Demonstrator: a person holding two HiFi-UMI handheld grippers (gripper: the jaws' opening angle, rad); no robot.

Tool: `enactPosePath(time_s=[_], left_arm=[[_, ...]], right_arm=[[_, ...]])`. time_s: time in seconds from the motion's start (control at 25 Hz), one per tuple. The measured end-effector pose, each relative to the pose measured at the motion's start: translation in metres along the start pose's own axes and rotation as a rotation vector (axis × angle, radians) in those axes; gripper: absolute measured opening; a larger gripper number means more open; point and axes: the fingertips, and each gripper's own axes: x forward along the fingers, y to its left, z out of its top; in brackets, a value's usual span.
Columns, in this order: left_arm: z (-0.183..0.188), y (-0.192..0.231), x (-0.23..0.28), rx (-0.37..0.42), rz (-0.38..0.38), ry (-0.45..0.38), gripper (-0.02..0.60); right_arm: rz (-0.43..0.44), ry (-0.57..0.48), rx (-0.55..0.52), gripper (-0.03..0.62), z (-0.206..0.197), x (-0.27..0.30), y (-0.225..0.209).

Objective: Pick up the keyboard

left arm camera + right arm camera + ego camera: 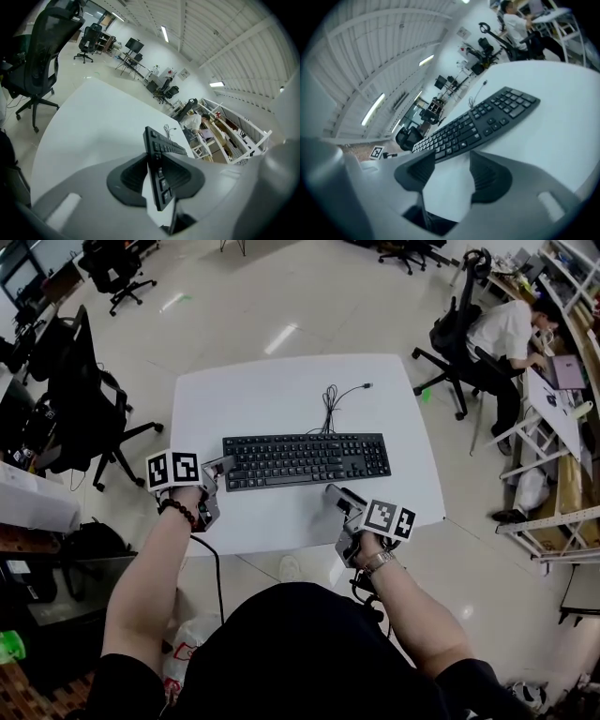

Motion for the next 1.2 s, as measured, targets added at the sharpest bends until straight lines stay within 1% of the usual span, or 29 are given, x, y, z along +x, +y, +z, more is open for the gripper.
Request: enactPosePath(time_s=[0.12,0.28,0.4,0.56,0.6,0.64,0.68,0.72,0.84,1.0,1.2], left_arm=[[0.002,-0.004,-0.002,0.004,0.007,0.003,0.101],[0.0,-0.01,-0.005,-0.021,-0.009,0.001,0.098],[-0.004,-0.012,-0.007,-0.024,-0.011,0.009,0.097],[-0.009,-0.013,-0.01,-0.025,-0.011,0.015,0.097],[-0.01,-0.013,-0.01,-0.026,-0.012,0.017,0.097],[-0.011,-0.013,-0.011,-0.027,-0.012,0.017,0.097],[-0.012,-0.013,-0.011,-0.028,-0.013,0.016,0.097],[-0.012,-0.012,-0.011,-0.031,-0.014,0.014,0.097],[-0.014,-0.009,-0.01,-0.048,-0.018,-0.003,0.101],[-0.013,-0.01,-0.014,-0.072,-0.051,-0.042,0.101],[-0.004,-0.027,-0.034,-0.082,-0.152,-0.118,0.1]], right_arm=[[0.021,-0.03,0.154,0.276,0.001,0.011,-0.015],[0.08,-0.105,0.351,0.298,0.009,0.027,-0.031],[0.117,-0.172,0.455,0.298,0.02,0.04,-0.045],[0.172,-0.267,0.55,0.296,0.033,0.049,-0.062],[0.192,-0.291,0.569,0.28,0.037,0.049,-0.064],[0.209,-0.311,0.586,0.237,0.04,0.05,-0.065],[0.22,-0.325,0.598,0.17,0.043,0.05,-0.065],[0.223,-0.333,0.601,0.146,0.044,0.05,-0.066],[0.225,-0.338,0.567,0.107,0.047,0.046,-0.064],[0.249,-0.327,0.488,0.1,0.056,0.031,-0.046],[0.295,-0.325,0.364,0.095,0.077,0.0,0.001]])
